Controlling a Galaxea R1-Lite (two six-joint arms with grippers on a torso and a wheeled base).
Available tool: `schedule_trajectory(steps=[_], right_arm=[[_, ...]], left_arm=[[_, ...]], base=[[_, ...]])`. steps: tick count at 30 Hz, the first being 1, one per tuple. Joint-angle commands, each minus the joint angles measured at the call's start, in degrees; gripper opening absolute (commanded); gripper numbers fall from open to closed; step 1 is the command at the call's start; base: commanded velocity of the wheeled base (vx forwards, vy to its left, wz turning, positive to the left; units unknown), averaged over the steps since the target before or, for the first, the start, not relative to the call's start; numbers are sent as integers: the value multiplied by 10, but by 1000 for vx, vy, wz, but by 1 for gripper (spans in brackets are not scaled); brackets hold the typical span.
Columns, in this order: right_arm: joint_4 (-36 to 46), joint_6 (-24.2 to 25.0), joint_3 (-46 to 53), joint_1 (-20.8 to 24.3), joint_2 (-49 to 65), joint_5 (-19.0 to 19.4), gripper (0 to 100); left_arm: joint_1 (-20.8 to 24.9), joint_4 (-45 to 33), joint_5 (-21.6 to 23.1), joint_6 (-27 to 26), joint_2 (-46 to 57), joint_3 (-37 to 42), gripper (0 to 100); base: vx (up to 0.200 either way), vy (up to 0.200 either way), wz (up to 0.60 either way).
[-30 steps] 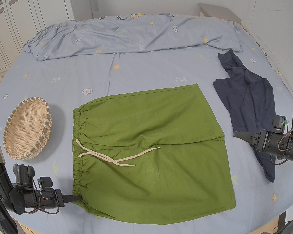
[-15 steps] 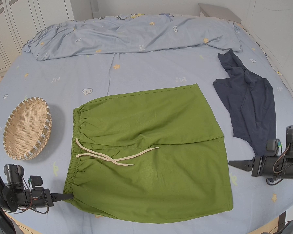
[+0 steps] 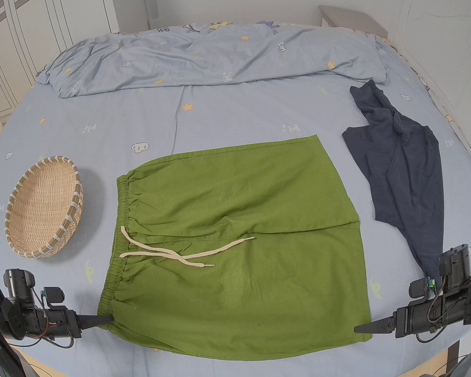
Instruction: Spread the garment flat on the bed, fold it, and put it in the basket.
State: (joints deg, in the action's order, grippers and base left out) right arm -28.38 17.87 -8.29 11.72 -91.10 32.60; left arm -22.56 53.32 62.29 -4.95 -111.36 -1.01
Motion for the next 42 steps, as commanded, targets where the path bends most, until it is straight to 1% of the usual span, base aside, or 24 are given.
schedule_trajectory(steps=[1,7,11,16,22,25,27,30,31,33,36,39,42], right_arm=[[-3,-4,7,2,-65,13,100],[-4,-28,4,-2,-103,30,100],[-4,-29,-1,-3,-108,31,100],[-18,-30,-11,-3,-140,33,100],[-146,-29,12,2,-202,35,100],[-195,-28,32,1,-213,49,100],[-215,-25,41,0,-220,51,100],[-220,-27,49,-3,-222,50,100],[-220,-28,53,-4,-222,50,0],[-221,-29,60,-5,-221,50,0],[-221,-31,75,-19,-218,48,0],[-221,-45,81,-38,-217,48,0],[-220,-55,81,-48,-217,48,0]], left_arm=[[-1,2,0,-2,-11,1,0],[-1,2,-1,-2,-15,0,0],[0,2,-1,-3,-17,0,0],[3,10,-2,-5,-25,0,0],[2,43,-2,-4,-48,5,0],[3,53,-2,-4,-53,7,0],[2,57,-2,-5,-60,8,0],[0,61,-2,-5,-61,9,0],[-1,61,-2,-5,-61,9,0],[-2,61,-2,-5,-61,9,0],[-3,61,-2,-5,-61,9,0],[-3,61,-2,-5,-61,9,0],[-3,61,-2,-5,-61,9,0]], base=[[0,0,0],[0,0,0],[0,0,0],[0,0,0],[0,0,0],[0,0,0],[0,0,0],[0,0,0],[0,0,0],[0,0,0],[0,0,0],[0,0,0],[0,0,0]])
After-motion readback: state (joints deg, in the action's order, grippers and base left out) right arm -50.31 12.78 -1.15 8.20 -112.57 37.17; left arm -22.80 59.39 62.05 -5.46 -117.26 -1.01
